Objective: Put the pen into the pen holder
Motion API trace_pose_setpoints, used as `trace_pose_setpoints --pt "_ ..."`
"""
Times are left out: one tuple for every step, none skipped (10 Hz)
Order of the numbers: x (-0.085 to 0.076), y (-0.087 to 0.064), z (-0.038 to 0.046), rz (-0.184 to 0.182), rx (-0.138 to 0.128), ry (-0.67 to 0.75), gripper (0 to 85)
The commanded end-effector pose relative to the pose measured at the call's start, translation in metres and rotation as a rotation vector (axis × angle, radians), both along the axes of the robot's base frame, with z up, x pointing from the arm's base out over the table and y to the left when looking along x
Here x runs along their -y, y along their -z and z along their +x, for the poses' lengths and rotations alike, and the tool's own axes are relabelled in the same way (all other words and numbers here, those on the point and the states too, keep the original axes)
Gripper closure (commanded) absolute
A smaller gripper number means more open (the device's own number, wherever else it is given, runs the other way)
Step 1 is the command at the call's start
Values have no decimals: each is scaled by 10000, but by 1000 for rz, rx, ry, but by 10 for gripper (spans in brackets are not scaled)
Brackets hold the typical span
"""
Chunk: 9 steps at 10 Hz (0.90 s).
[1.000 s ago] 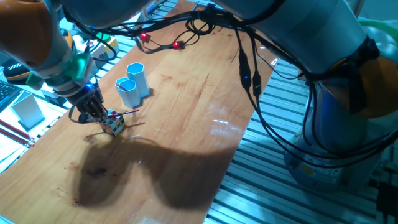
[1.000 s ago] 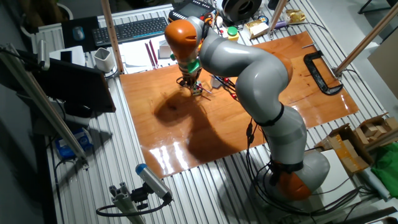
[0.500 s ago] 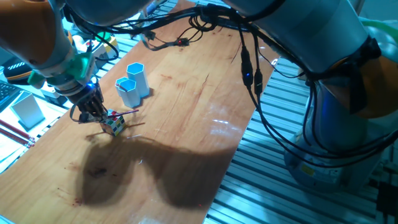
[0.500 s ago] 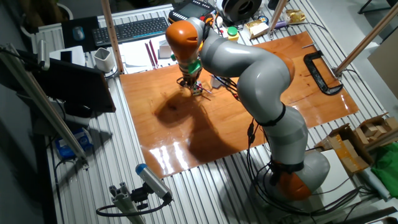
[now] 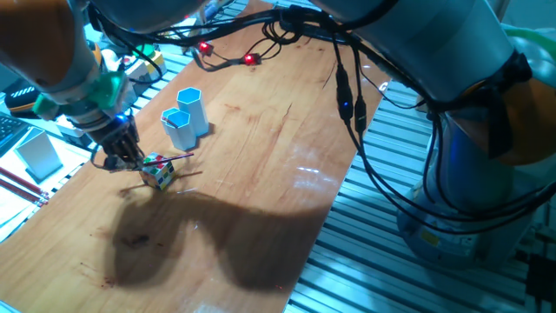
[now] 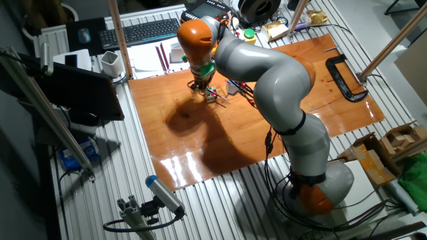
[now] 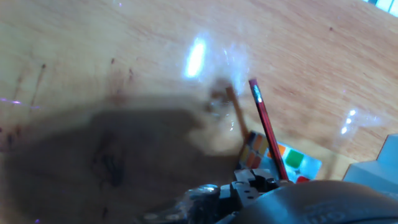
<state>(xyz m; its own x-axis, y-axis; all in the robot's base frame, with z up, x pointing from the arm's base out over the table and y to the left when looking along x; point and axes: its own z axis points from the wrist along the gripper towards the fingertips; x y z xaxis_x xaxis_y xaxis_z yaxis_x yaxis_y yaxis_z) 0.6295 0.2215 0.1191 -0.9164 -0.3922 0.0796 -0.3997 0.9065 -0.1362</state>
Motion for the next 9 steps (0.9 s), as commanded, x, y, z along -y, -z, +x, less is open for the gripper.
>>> trace_pose_setpoints --pt "-35 4 22 -7 3 0 843" --pt "-62 25 61 -10 2 -3 843" --pt "-68 46 95 -7 3 -5 843" --pt "-67 53 127 -16 -2 -8 843" --pt "-62 64 161 -28 -10 -12 843" --pt "-48 88 190 -28 -18 -14 843" --pt "-37 111 209 -25 -31 -16 843" --pt "-20 127 216 -18 -39 -15 843" --pt "-7 134 220 -15 -38 -12 843"
